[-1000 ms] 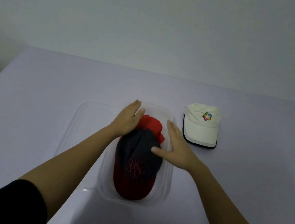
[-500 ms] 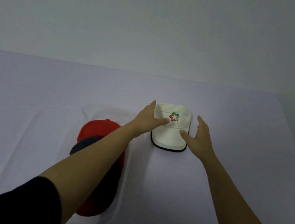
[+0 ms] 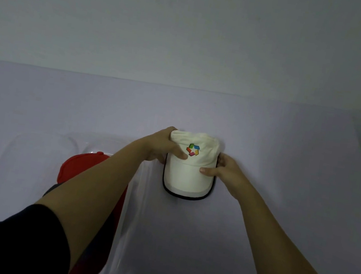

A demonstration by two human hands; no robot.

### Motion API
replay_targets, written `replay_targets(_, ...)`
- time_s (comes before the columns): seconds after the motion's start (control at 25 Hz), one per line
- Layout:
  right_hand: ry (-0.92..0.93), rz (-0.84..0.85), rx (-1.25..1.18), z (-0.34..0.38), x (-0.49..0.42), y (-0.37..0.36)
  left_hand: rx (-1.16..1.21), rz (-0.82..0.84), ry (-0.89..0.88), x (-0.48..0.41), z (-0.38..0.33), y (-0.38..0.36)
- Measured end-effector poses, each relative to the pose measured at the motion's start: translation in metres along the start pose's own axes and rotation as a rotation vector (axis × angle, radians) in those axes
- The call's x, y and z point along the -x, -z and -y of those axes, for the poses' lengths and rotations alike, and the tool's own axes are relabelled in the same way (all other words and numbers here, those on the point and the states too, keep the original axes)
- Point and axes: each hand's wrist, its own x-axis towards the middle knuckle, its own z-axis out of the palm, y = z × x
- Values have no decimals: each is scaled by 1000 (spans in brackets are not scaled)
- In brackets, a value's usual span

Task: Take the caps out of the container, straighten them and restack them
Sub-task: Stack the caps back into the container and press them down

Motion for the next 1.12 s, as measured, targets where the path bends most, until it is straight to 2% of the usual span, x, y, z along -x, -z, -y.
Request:
replay_targets(0.32, 89, 21, -384, 0, 21, -8, 114, 57, -71, 13, -3, 3)
replay_targets(0.44, 186, 74, -505, 12, 38, -20, 201, 86, -14, 35, -8, 12)
replay_targets(0.56, 261, 210, -531, 33, 61, -42, 187, 223, 17, 75, -12, 27)
replay_targets(0.8, 371, 405, -458, 72, 100, -110, 262, 284, -95, 153, 5, 75)
replay_targets(0.92, 382, 349, -391, 83, 108, -148, 187, 231, -151, 186, 16, 108)
replay_targets(1.12, 308, 103, -241, 71, 100, -194, -46, 25, -175, 225, 22, 159)
